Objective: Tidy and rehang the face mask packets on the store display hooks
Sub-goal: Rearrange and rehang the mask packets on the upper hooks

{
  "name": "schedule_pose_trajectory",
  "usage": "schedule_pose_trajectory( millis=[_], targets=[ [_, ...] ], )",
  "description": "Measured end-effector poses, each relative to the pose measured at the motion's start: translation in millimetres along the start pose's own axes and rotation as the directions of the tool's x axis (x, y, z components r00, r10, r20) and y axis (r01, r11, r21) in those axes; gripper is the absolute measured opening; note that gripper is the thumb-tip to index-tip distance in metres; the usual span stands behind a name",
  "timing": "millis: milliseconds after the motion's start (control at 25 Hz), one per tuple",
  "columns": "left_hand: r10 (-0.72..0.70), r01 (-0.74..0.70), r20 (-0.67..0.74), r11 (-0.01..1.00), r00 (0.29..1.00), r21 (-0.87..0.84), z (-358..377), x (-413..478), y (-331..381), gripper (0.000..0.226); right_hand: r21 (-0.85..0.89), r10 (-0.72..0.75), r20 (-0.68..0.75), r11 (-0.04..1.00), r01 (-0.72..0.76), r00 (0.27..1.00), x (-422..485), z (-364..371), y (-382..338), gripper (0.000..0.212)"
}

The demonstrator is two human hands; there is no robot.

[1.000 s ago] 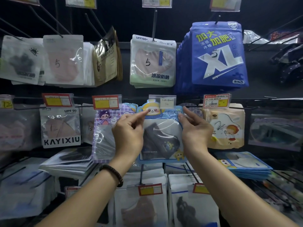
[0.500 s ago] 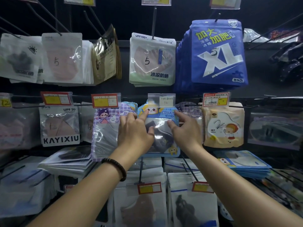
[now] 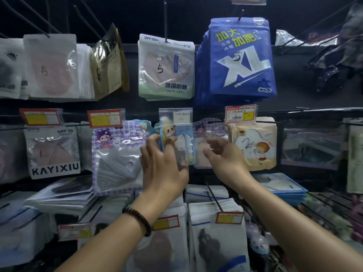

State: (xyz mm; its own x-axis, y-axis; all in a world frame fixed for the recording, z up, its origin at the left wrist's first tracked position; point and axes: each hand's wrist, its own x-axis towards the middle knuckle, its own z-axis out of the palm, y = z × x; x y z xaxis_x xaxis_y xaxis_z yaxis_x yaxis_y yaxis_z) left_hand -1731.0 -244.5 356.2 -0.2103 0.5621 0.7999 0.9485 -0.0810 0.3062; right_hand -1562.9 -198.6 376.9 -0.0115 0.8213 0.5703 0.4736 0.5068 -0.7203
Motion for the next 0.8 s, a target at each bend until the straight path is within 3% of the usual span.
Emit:
schedule_pose_trajectory(
  millis=[120, 240, 360, 480, 640, 800],
  targets=[
    [0.041, -0.039, -0.149, 0.999, 0.988, 0.02, 17, -16, 22, 0.07, -0.021, 0.073, -0.026, 0.997, -0.074, 0.997, -6, -37, 43, 0.022],
    [0.252, -0.254, -0.174, 0.967, 0.952, 0.009, 40, -29, 52, 0.051, -0.106, 0.193, -0.074, 0.974, -0.201, 0.978, -11, -82, 87, 0.011],
    [0.409, -0.393, 0.084, 0.905, 0.909, -0.164, 77, -31, 90, 0.027, -0.16, 0.296, -0.141, 0.935, -0.317, 0.945, -12, -122, 131, 0.014],
    [0.393, -0.297, 0.437, 0.915, 0.809, -0.273, 120, -22, 122, 0.021, -0.2, 0.415, -0.147, 0.877, -0.438, 0.898, -7, -146, 169, 0.023],
    [0.356, -0.318, 0.675, 0.93, 0.646, -0.186, 171, -3, 160, 0.037, -0.13, 0.572, -0.131, 0.8, -0.586, 0.81, 11, -171, 222, 0.021],
    [0.325, -0.29, 0.752, 0.939, 0.573, -0.185, 204, 5, 185, 0.073, -0.009, 0.686, -0.062, 0.726, -0.688, 0.725, 29, -186, 251, 0.019]
  ],
)
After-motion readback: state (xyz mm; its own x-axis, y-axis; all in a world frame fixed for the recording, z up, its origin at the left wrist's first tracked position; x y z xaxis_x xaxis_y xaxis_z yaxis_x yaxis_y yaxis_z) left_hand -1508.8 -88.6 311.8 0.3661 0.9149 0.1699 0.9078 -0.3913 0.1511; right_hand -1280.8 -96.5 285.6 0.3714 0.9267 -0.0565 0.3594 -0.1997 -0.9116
